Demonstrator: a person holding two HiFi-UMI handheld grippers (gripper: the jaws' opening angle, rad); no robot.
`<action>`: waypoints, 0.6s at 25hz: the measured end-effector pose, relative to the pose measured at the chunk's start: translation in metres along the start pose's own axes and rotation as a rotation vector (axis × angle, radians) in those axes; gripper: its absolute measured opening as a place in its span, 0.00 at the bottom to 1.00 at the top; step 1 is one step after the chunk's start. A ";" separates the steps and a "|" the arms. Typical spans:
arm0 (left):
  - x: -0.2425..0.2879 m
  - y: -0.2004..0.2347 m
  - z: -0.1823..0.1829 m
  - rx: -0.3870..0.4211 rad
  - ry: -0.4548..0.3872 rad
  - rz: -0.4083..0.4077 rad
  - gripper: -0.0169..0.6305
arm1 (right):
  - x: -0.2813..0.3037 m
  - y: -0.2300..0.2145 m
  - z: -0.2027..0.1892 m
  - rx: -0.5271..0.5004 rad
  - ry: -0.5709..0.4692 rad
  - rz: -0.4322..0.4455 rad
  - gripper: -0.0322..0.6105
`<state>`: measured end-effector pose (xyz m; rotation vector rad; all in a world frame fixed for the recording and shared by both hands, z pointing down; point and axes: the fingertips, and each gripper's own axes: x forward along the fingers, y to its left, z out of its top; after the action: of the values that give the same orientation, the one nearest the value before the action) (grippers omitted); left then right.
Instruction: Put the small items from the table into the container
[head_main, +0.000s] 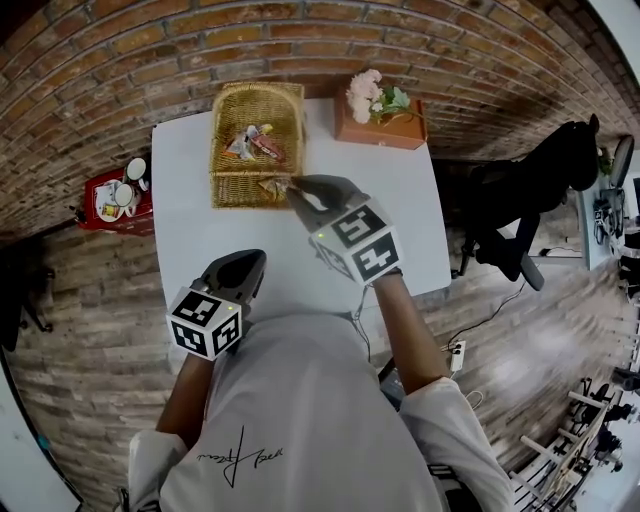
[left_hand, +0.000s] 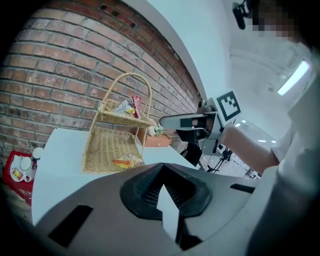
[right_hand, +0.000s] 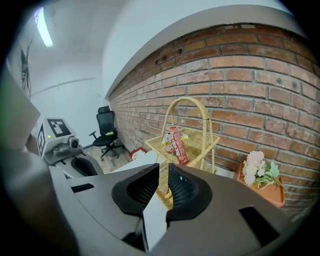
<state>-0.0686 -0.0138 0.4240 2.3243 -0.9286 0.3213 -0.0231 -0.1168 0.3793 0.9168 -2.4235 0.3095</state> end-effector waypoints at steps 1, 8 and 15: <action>-0.001 -0.002 0.003 -0.003 -0.009 -0.004 0.04 | -0.003 0.002 -0.002 0.009 -0.003 0.004 0.15; -0.005 -0.013 0.017 0.018 -0.046 -0.021 0.04 | -0.026 0.010 -0.012 0.038 -0.025 0.008 0.11; -0.005 -0.020 0.019 0.027 -0.049 -0.032 0.04 | -0.048 0.016 -0.024 0.090 -0.050 0.002 0.09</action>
<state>-0.0586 -0.0111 0.3977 2.3786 -0.9149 0.2667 0.0061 -0.0697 0.3722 0.9722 -2.4735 0.4043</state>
